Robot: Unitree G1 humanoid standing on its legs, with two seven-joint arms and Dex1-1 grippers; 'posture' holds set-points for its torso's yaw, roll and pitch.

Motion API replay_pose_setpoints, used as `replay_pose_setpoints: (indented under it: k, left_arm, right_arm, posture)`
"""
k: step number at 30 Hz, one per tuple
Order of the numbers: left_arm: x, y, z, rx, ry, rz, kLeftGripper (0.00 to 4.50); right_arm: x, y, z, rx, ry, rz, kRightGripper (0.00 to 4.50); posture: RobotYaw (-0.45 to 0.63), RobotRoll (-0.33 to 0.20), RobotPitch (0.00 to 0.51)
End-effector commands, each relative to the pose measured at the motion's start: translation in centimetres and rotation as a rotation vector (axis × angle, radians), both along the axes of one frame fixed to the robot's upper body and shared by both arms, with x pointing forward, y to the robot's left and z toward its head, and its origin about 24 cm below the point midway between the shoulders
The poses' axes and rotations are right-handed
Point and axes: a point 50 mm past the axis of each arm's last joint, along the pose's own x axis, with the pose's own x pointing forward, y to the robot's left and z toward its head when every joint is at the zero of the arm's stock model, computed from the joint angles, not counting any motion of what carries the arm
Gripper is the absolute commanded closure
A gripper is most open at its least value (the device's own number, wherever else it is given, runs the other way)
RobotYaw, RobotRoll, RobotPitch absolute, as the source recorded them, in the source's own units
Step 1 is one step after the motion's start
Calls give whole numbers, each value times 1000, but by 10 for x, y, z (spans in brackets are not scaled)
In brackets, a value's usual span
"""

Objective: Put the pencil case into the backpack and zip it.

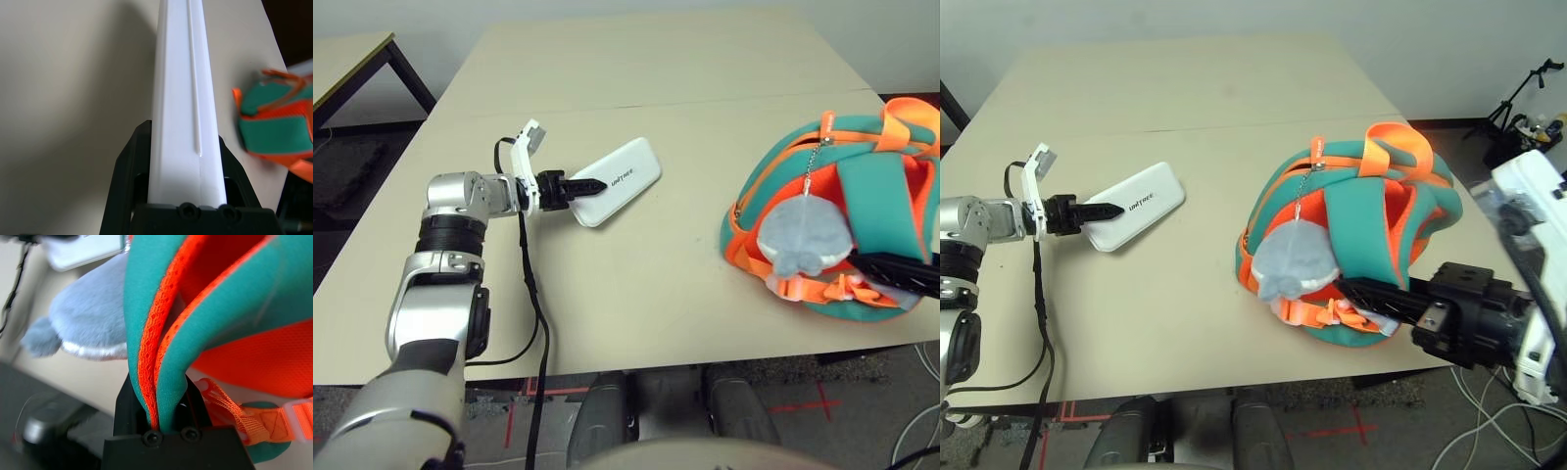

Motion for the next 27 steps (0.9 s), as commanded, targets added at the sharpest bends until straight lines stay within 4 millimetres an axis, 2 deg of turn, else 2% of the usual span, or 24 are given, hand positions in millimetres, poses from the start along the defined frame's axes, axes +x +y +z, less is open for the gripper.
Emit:
replay_pose_setpoints:
  k: [1,6,12,14,22,27]
  left_arm:
    - [-11,-4,51,69,-144,-172,3090]
    - [-21,-5,98,163,-259,-329,3090]
    - [-25,-19,126,232,-321,-520,3090]
    - [-23,-29,128,236,-322,-575,3090]
    - [-3,-69,111,309,-342,-722,3090]
    - [6,-89,109,326,-372,-774,3090]
  right_arm:
    - [1,4,-13,-41,9,34,4293]
    - [3,0,-11,-54,4,55,4293]
    - [4,-4,-10,-67,3,59,4293]
    - [5,-6,-9,-77,-4,56,4293]
    - [7,-8,-10,-96,-9,56,4293]
    - [9,-9,-11,-103,-15,51,4293]
  posture:
    - [-168,0,108]
    - [-159,0,111]
    - [-161,0,116]
    - [-166,0,117]
    - [-182,0,121]
    - [-194,0,126]
